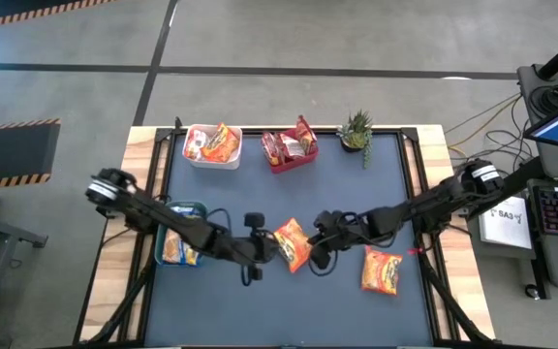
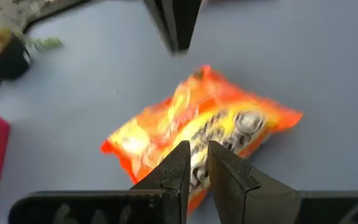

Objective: Sort Maruchan noodles
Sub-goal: Put the orange noodle pack into the white bin

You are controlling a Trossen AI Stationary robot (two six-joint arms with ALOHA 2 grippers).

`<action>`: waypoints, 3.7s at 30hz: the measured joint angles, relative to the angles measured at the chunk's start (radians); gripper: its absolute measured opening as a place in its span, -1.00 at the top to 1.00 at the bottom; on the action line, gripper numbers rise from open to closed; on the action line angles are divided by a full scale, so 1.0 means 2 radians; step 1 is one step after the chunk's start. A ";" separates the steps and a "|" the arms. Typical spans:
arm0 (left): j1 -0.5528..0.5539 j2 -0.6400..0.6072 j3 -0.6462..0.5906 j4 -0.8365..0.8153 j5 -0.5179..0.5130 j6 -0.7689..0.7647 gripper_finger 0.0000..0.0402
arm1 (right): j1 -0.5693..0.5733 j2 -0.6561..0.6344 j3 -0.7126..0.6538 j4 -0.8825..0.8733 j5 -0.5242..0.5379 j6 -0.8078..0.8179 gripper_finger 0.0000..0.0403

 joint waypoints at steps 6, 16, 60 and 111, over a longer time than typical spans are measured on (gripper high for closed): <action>0.009 0.049 0.018 -0.005 0.000 0.002 0.81 | 0.000 -0.008 -0.034 0.038 0.012 0.042 0.94; 0.023 0.055 0.013 -0.017 0.000 -0.010 0.81 | -0.026 -0.005 -0.046 0.028 -0.027 0.072 0.94; 0.034 0.051 0.008 0.019 0.075 -0.039 0.81 | -0.051 0.030 -0.049 0.071 -0.088 0.078 -0.42; 0.035 0.016 0.000 -0.049 0.031 -0.041 0.81 | -0.055 0.131 -0.049 0.306 -0.101 0.024 0.39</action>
